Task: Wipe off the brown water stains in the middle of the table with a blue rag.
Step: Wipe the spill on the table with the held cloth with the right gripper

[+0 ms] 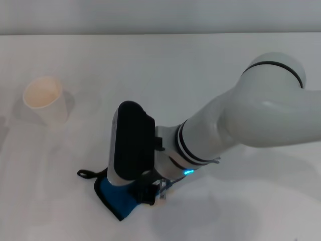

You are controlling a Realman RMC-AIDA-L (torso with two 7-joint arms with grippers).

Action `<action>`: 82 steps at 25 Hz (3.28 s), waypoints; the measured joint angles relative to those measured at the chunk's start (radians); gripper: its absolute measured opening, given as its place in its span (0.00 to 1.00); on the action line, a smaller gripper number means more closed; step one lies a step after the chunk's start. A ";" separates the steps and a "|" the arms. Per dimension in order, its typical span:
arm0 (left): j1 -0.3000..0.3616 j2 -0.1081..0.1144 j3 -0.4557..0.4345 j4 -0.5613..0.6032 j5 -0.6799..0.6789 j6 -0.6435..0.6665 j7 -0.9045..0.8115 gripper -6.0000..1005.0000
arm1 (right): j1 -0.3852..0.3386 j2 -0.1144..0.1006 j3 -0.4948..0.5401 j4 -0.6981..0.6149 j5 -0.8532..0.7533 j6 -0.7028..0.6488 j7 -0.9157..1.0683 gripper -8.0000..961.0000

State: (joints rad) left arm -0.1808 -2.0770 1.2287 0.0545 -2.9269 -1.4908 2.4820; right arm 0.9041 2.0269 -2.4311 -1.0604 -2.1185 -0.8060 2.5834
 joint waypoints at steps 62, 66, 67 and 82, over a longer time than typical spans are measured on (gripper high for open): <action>-0.026 -0.005 -0.028 0.000 -0.001 -0.011 -0.025 0.86 | -0.112 0.000 -0.083 0.066 -0.064 0.402 -0.093 0.10; -0.026 -0.004 -0.028 0.003 0.000 -0.013 -0.025 0.86 | -0.143 -0.002 -0.109 0.007 -0.084 0.370 -0.093 0.10; -0.026 -0.004 -0.028 0.003 0.000 -0.013 -0.025 0.86 | -0.149 -0.003 -0.110 0.002 -0.084 0.363 -0.093 0.10; -0.030 -0.002 -0.027 0.005 -0.001 -0.008 -0.025 0.86 | -0.304 -0.018 0.144 0.002 -0.211 0.274 -0.095 0.09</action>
State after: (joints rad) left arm -0.2104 -2.0789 1.2012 0.0593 -2.9281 -1.4986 2.4574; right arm 0.6003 2.0090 -2.2869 -1.0579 -2.3296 -0.5316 2.4880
